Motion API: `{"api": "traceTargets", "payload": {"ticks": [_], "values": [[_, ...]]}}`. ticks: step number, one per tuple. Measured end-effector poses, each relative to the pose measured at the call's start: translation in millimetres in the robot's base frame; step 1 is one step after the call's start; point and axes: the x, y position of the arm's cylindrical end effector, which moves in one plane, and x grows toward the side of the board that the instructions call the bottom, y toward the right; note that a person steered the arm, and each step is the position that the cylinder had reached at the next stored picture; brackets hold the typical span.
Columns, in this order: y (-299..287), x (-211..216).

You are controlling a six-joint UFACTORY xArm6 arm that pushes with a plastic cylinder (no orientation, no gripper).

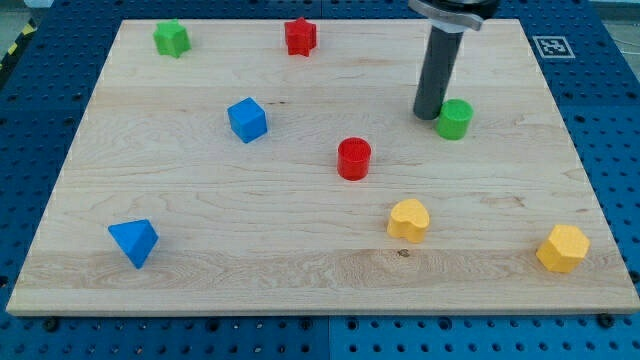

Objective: Place the green circle towards the top of the yellow hexagon

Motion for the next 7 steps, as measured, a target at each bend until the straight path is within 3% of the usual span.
{"api": "traceTargets", "payload": {"ticks": [7], "values": [[33,5]]}}
